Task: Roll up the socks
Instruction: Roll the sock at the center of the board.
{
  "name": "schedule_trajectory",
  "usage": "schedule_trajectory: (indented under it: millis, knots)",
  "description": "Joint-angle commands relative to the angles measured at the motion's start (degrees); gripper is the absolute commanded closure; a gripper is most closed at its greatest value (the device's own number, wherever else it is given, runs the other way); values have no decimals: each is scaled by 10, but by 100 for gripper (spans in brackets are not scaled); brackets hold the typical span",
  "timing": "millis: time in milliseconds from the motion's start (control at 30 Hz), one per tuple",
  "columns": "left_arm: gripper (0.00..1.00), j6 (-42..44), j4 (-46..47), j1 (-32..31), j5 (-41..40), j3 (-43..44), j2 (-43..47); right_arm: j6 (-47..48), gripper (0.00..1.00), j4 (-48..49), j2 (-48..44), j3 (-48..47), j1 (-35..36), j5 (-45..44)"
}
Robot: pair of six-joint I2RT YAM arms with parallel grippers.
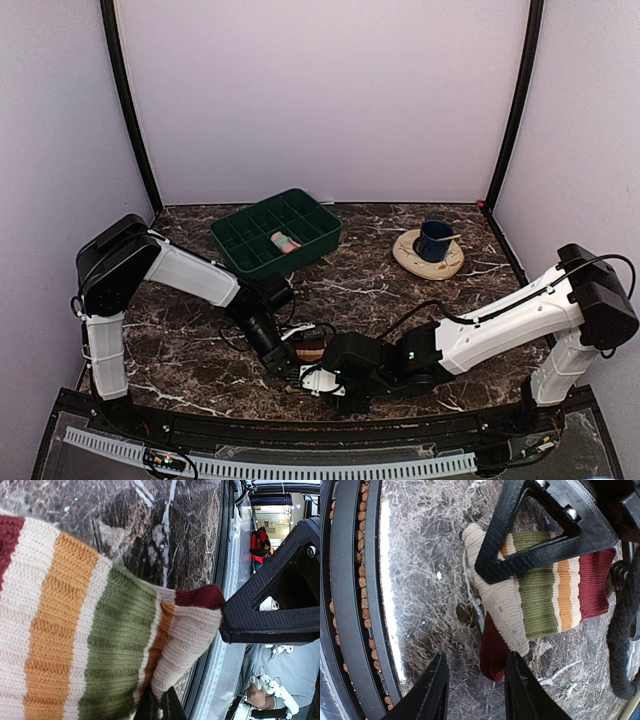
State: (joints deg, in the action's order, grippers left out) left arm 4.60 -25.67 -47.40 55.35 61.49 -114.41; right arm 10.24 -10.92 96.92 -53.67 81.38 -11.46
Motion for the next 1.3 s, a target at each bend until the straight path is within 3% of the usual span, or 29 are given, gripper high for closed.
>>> schedule_trajectory:
  millis: [0, 1267]
  knots:
    - [100, 17, -28, 4, -9, 9, -8, 13, 65, -10, 5, -20, 5, 0]
    - [100, 50, -76, 10, 1, 42, -50, 71, 65, -5, 53, -47, -17, 25]
